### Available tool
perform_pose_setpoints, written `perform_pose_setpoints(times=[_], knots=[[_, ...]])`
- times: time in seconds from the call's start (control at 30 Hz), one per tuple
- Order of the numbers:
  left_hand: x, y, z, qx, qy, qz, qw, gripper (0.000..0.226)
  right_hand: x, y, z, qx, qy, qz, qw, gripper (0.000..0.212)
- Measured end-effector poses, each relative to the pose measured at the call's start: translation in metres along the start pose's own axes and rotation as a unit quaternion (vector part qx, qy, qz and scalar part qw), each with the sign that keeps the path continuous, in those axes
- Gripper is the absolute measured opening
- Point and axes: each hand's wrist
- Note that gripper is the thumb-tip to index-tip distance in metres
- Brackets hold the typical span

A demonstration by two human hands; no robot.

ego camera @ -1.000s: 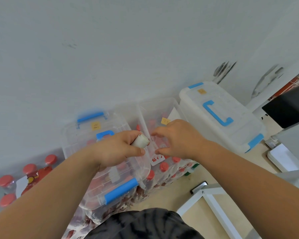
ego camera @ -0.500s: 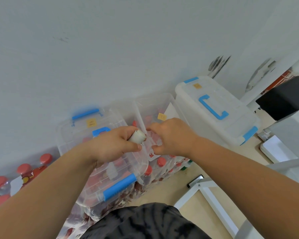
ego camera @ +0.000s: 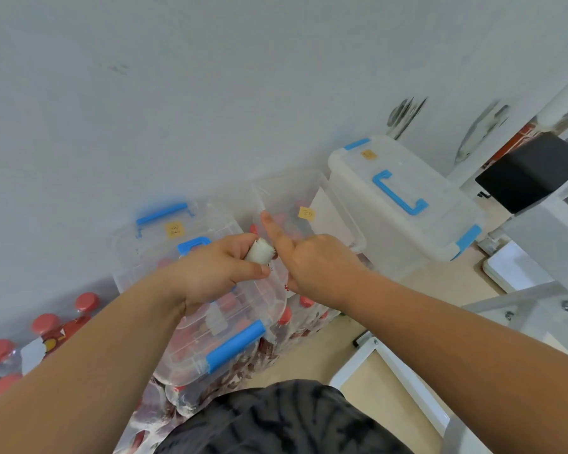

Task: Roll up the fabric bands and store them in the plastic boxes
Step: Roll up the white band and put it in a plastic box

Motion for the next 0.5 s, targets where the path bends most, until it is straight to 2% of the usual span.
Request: perform_pose_setpoints(times=[0.13,0.37,0.43,0.5], knots=[[-0.001,0.000,-0.001,0.007,-0.005,0.001,1.000,0.048,-0.002,0.004,0.012,0.033,0.040,-0.022,0.998,0.094],[-0.001,0.002,-0.003,0.028,-0.002,-0.005,1.000,0.048,-0.003,0.018,0.011,0.078,0.172,-0.040,0.981,0.084],[-0.002,0.006,-0.002,0.039,0.007,-0.005,0.999,0.047,-0.005,0.024,0.008,0.107,0.205,-0.028,0.972,0.065],[-0.002,0.011,0.000,0.067,0.014,0.008,0.998,0.047,-0.009,0.030,0.009,0.109,0.225,-0.037,0.967,0.034]])
Point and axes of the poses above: each hand's wrist, its own x-axis towards the middle knuckle, its own z-axis out of the palm, y = z × x, and after that the axes turned 2 degrees about -y, right-handed
